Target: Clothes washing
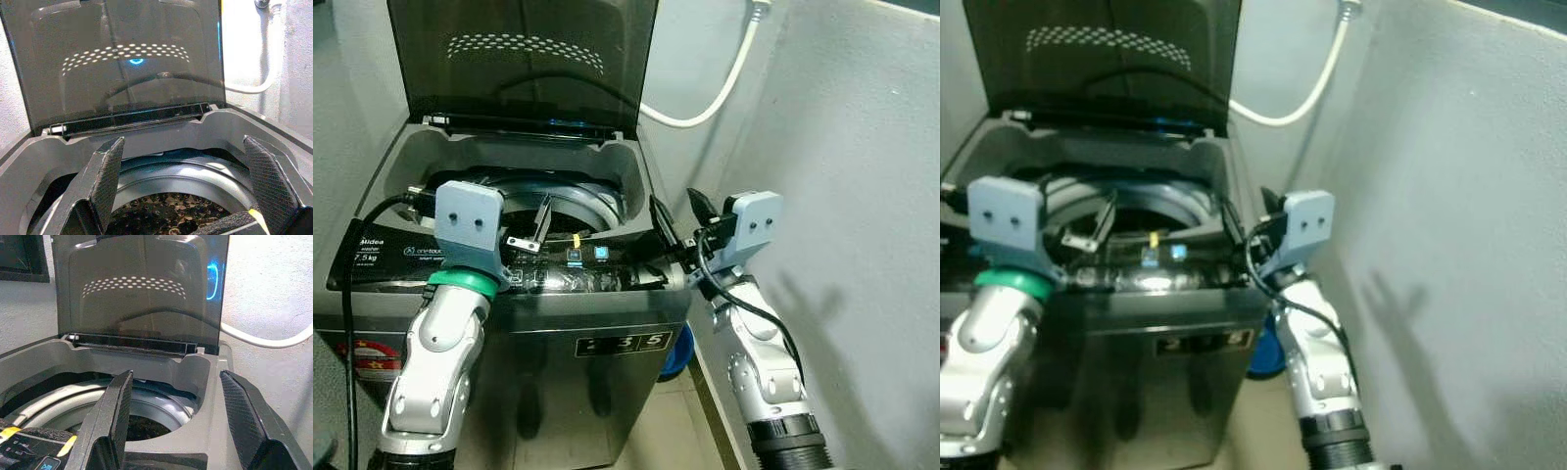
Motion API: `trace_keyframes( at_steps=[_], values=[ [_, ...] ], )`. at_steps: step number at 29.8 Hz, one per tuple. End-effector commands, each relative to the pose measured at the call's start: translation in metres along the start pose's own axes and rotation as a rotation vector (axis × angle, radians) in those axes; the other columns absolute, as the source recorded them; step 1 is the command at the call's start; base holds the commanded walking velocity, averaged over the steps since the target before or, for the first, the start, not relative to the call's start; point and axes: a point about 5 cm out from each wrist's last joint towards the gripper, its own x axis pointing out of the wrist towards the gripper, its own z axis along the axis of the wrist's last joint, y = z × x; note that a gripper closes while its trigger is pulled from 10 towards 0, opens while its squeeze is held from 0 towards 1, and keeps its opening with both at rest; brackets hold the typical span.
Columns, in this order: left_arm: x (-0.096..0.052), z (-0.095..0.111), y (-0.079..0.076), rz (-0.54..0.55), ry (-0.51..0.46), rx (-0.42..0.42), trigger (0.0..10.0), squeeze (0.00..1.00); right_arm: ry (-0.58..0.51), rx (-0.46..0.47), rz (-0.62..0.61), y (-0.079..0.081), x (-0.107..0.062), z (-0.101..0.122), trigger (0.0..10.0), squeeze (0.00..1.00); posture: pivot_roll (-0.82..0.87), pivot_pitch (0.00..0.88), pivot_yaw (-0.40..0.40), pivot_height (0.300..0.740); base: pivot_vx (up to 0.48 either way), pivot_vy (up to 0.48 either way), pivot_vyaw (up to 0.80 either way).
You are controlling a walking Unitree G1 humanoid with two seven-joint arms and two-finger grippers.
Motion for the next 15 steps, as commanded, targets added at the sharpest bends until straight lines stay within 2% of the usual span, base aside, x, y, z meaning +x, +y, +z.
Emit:
trace_keyframes(
  at_steps=[1,10,15],
  values=[
    [0.001,0.000,-0.004,-0.011,0.004,-0.002,10.0,0.00,0.009,-0.007,-0.011,-0.004,-0.002,0.000,10.0,0.00,0.09,0.001,-0.072,0.740,0.000,0.000,0.00],
    [0.003,0.001,-0.006,-0.029,-0.004,-0.003,10.0,0.00,0.006,-0.018,-0.024,-0.008,-0.004,0.001,10.0,0.00,0.08,0.000,-0.063,0.740,0.000,0.000,0.00],
    [0.003,-0.001,-0.008,-0.035,0.001,-0.007,10.0,0.00,0.069,-0.013,-0.046,-0.012,-0.014,-0.016,10.0,0.00,0.08,0.000,-0.061,0.740,0.000,0.000,0.00]
  ],
)
